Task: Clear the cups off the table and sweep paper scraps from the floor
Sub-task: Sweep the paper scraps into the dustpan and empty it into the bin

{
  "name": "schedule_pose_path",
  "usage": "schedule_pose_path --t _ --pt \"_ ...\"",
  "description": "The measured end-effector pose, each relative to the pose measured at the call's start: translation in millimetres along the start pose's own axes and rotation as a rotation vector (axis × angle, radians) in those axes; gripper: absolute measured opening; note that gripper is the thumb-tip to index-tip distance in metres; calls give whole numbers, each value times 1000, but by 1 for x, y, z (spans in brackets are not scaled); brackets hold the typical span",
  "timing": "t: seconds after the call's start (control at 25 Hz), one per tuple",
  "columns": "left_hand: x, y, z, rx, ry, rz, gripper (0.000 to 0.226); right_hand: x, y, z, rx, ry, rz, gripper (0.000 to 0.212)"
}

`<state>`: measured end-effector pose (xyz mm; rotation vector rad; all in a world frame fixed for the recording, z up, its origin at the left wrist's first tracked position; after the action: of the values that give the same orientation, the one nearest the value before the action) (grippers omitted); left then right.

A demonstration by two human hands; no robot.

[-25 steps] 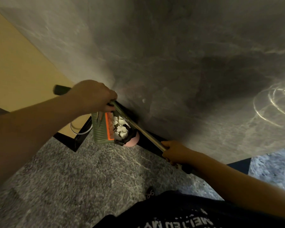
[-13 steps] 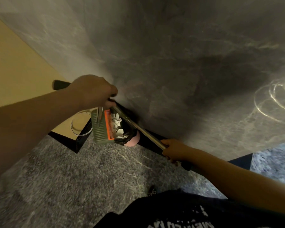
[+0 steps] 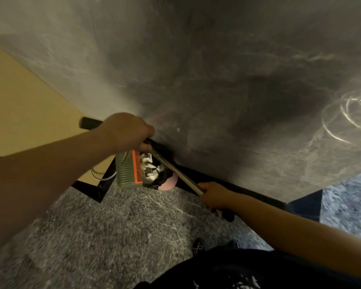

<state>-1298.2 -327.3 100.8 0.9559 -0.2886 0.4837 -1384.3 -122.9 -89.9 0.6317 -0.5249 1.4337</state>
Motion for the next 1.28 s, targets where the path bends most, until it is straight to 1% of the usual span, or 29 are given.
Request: schedule_pose_path --t 0.12,0.2,0.28,0.32,0.44,0.56,0.76,0.84,1.0,1.16,1.28 --pt "-5 11 29 38 110 -65 31 -3 4 -2 -19 -12 5 39" --pt "-11 14 20 -17 74 -74 32 -4 3 -3 -13 -16 7 42" --pt "-8 9 6 -52 3 -21 32 -4 4 -3 -13 -24 7 46" --pt "-5 5 6 -50 -1 -10 31 -3 6 -3 -17 -26 11 46" --pt "0 4 23 -7 58 -24 33 -3 10 -3 -21 -27 18 47" --pt "-8 8 23 -29 58 -54 31 -3 9 -2 -14 -18 30 44" --pt "-4 3 33 -6 117 12 35 -4 15 -1 -41 -27 29 40" --pt "-9 6 33 -33 112 3 33 -4 15 -2 -45 -29 26 42" --pt "-20 19 30 -63 89 -69 34 -8 14 -3 -39 -35 23 47" --pt "-12 21 33 -23 127 -13 35 -9 14 -5 -46 -37 24 47" --pt "-14 22 27 -80 103 -9 36 -8 15 -4 -37 -30 29 47"
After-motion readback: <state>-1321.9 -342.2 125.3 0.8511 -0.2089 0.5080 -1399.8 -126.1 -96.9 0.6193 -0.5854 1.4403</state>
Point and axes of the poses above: each hand's wrist, its own x-axis away from the middle knuckle, its own y-axis out of the back of the hand, z = x × y, the point moved 2 cm from there along -x, towards the middle knuckle, and after that the axes turned 8 degrees about -x, right-handed, at the moved point
